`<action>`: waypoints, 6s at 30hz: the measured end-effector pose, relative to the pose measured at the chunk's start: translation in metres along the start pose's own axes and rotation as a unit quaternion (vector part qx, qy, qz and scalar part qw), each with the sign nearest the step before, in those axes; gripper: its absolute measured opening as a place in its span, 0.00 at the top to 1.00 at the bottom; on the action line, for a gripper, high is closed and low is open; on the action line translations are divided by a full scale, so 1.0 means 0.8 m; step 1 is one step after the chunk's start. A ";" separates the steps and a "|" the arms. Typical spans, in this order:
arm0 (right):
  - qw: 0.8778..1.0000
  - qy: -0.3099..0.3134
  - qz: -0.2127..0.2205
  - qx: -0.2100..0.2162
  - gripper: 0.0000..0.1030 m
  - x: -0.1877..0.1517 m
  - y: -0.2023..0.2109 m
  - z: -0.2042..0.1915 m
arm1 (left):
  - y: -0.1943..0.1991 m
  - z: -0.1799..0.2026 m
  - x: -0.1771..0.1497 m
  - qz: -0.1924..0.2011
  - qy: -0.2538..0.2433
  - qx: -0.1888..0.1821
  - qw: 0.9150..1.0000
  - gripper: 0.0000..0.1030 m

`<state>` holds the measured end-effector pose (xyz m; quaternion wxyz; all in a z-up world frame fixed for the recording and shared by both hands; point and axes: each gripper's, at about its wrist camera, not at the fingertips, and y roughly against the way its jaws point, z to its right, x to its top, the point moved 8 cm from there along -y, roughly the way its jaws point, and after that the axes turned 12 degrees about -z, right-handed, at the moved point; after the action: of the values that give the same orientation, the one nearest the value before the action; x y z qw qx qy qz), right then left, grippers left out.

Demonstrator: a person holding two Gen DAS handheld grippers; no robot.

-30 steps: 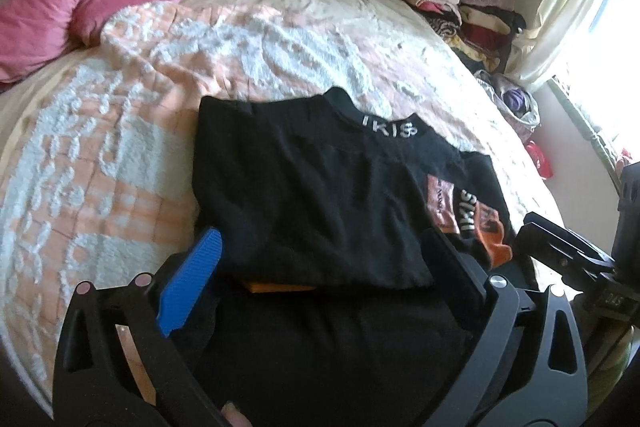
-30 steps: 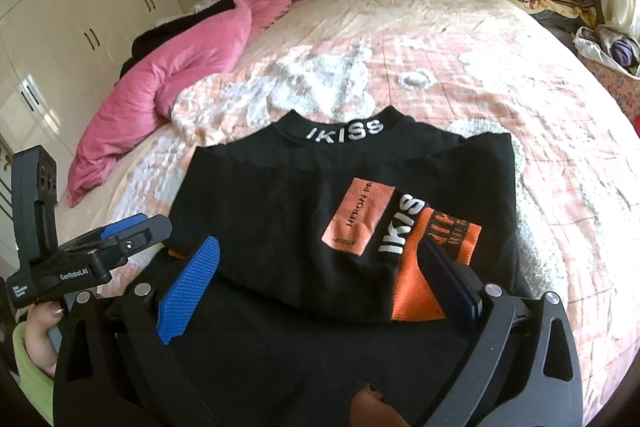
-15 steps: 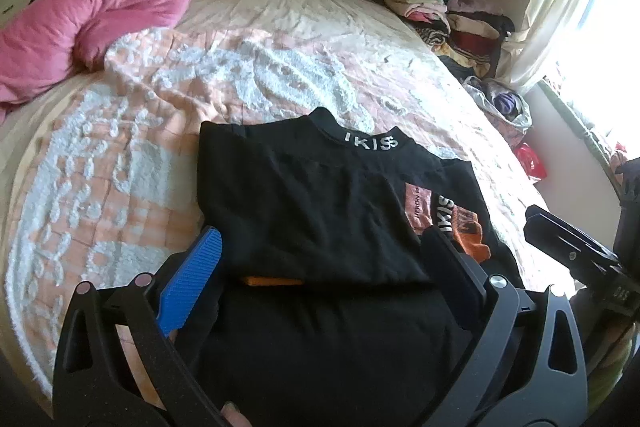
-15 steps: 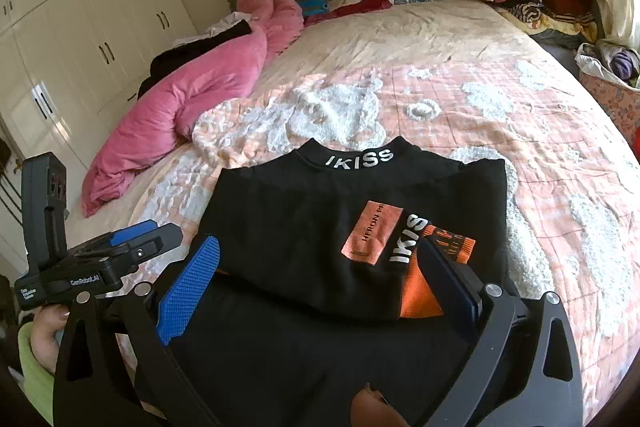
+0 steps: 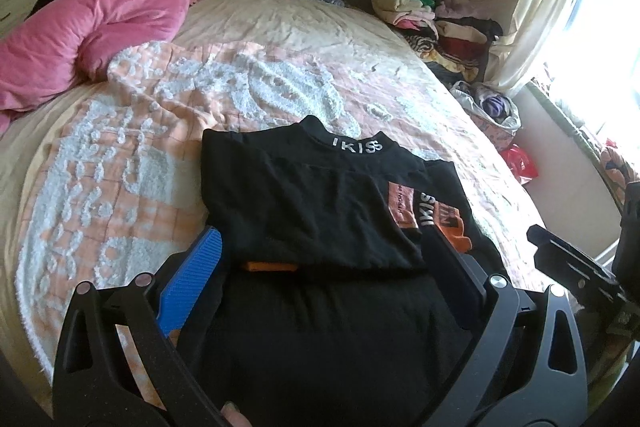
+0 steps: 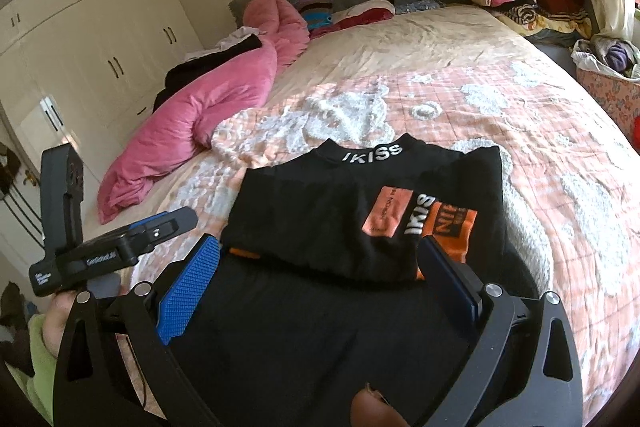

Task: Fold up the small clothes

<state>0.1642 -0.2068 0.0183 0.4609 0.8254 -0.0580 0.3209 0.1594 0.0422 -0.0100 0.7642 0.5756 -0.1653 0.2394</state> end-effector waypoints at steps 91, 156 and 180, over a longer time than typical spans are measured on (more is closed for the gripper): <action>0.986 -0.077 -0.082 -0.120 0.04 -0.176 0.029 0.099 | 0.017 -0.107 -0.193 -0.089 -0.013 0.050 0.995 0.12; 0.998 -0.033 -0.032 -0.037 0.93 -0.199 0.083 0.094 | 0.019 -0.112 -0.249 -0.128 0.002 -0.013 0.992 0.97; 0.994 -0.036 0.083 -0.066 0.93 -0.090 0.122 0.103 | 0.087 -0.088 -0.112 0.005 0.000 -0.025 1.000 0.97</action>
<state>0.1085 -0.3428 0.0163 0.4838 0.7966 -0.1635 0.3235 0.0444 0.1095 -0.0213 0.7774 0.5553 -0.1737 0.2389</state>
